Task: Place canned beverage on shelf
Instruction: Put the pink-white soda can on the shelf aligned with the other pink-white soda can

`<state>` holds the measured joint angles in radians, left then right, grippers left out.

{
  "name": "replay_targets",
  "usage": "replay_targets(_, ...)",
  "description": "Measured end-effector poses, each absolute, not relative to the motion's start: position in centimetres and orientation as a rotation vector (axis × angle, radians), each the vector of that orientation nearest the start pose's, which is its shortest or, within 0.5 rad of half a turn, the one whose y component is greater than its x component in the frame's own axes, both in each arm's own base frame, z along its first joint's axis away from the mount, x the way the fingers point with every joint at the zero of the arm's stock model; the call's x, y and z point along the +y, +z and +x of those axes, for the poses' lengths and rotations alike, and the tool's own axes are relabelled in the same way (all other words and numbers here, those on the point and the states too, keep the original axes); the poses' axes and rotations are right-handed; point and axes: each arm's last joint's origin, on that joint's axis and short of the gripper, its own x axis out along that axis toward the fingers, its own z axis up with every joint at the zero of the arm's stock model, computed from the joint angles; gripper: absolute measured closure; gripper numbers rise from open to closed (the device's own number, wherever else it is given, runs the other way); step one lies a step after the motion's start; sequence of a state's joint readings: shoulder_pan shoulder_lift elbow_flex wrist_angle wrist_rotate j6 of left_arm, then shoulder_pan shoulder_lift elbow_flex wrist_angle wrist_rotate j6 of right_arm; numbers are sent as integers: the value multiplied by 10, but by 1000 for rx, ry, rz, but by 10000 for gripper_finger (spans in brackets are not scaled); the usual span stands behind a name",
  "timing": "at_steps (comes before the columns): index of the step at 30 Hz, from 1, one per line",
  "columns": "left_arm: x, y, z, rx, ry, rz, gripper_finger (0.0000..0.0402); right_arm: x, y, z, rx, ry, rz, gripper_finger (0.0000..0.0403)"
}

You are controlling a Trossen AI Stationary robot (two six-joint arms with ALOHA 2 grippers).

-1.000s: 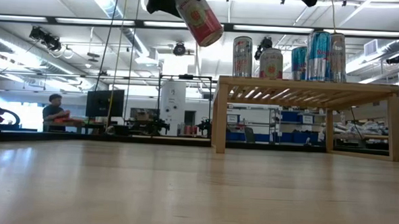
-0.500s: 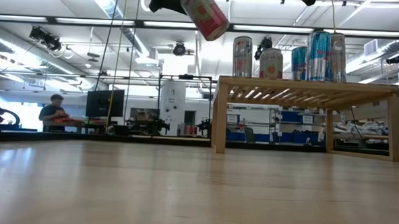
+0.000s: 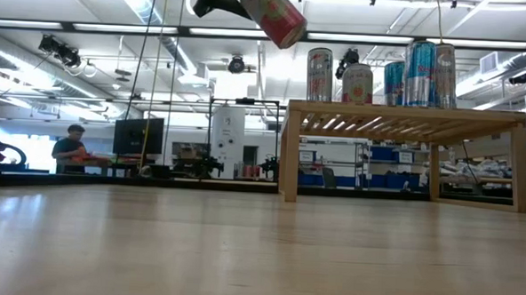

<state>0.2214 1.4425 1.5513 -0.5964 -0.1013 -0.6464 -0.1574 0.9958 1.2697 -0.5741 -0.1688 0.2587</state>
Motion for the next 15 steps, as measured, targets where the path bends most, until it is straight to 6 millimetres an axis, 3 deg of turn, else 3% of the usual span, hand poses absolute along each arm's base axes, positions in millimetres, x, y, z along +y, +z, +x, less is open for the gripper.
replay_targets(8,71,407,301,346,484,-755,100,-27,431,196,171,-29,275,9)
replay_targets(15,71,407,301,314,497,-847,100,-29,415,223,248,-21,148,9)
